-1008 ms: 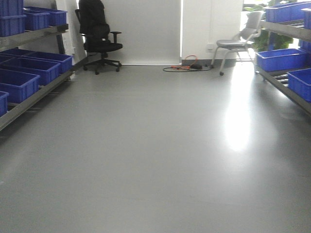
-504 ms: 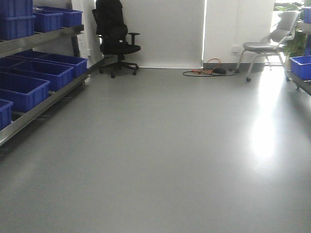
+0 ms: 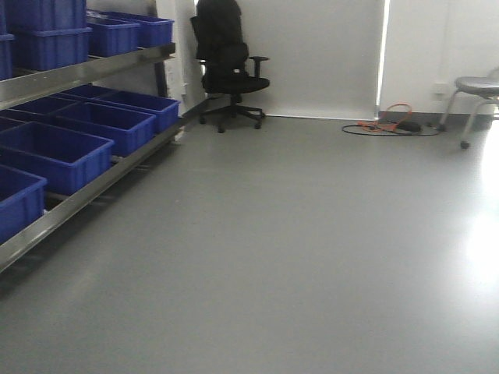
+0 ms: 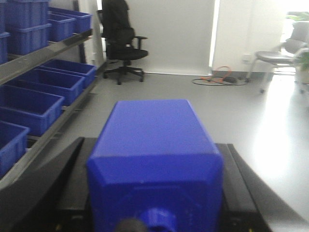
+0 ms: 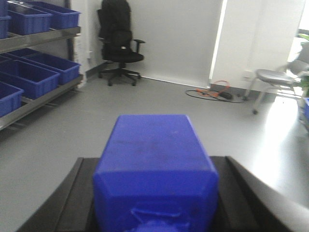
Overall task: Pick and sort blue part to right shelf
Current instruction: 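Turn the base toward the shelf of blue bins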
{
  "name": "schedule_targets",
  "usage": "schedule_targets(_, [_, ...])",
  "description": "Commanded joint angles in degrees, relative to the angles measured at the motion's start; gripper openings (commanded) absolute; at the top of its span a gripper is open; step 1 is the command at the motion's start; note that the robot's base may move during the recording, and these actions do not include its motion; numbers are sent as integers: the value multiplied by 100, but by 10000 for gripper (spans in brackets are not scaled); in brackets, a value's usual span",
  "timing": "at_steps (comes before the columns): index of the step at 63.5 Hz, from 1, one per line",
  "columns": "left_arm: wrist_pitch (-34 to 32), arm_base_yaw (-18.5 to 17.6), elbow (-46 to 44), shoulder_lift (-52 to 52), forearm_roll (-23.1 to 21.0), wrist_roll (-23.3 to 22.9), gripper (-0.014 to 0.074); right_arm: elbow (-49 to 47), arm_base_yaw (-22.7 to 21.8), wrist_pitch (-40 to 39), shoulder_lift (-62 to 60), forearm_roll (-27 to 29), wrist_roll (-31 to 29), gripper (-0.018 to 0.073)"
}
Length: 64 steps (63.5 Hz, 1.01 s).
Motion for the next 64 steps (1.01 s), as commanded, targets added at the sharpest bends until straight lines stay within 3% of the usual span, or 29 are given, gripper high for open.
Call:
schedule_targets(1, [-478, -18, -164, 84, -60, -46, 333, -171, -27, -575, 46, -40, -26, 267])
schedule_targets(64, [-478, -18, -164, 84, -60, -46, 333, -171, -27, -575, 46, -40, -26, 267])
